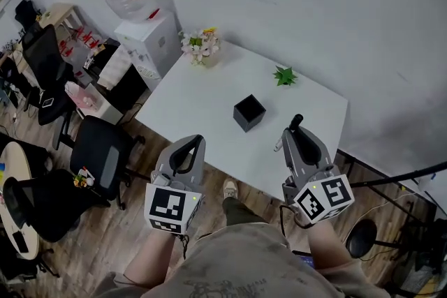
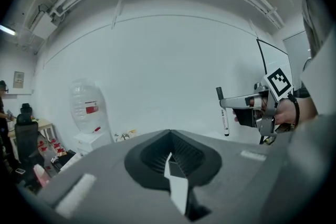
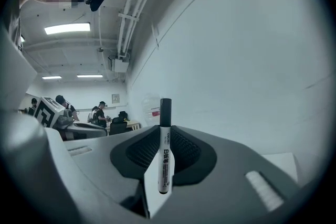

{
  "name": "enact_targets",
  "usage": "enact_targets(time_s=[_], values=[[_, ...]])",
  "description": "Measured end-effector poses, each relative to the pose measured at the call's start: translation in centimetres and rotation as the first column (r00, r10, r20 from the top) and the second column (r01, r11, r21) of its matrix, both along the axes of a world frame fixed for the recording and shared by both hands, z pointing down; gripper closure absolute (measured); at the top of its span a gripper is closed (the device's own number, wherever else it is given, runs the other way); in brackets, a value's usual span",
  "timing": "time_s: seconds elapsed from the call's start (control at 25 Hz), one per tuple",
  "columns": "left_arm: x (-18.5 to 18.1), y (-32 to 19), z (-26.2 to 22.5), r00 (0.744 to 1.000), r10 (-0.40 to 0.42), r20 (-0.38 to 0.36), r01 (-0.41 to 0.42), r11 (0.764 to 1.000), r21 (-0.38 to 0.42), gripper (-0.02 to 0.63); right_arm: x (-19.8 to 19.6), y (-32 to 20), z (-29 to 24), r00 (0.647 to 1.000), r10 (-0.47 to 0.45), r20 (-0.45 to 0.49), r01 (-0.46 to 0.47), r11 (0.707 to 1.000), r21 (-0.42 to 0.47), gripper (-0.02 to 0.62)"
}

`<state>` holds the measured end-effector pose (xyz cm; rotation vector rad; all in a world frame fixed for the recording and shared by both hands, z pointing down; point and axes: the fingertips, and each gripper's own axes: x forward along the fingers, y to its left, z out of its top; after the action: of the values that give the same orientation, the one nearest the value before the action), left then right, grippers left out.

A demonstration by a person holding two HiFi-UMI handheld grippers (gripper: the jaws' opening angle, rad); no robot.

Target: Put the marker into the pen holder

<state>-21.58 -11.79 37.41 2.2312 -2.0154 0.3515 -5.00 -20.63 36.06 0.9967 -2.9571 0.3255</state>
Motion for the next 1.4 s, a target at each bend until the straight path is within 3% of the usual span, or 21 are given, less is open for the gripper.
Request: enact_targets(time_s=[0.24,0.56,1.0,1.2,1.4], values=[[-2.8,-7.7,0.7,1.0,0.016,-0.014,-0.016,1.0,-0.022,0.605,-3.0,-6.7,1.5,1.0,0.008,-0.02,-0.008,1.0,-0.024,0.503],[-3.2,-15.2,1.9,0.997,0.08,-0.007,-0.08,0.995,-0.052,0.605,-4.4,-12.4,2.4,0.999,0.039,-0.003,-0.039,0.998,-0.04,0.503],[-2.5,-18.7,3.7,0.985,0.172,-0.02,-0.173,0.978,-0.115,0.605,-6.2,-14.1,4.0,0.996,0.089,0.027,-0.087,0.993,-0.08,0.503],[-2.3,-19.5,5.1,0.968,0.249,-0.025,-0.249,0.954,-0.165,0.605,-6.9,-14.6,5.5,0.989,0.144,0.015,-0.142,0.984,-0.108,0.503],[-3.0,-20.7,6.3,0.949,0.314,-0.02,-0.313,0.936,-0.159,0.605,-8.0,-14.9,8.0,0.978,0.206,-0.027,-0.208,0.966,-0.153,0.503]])
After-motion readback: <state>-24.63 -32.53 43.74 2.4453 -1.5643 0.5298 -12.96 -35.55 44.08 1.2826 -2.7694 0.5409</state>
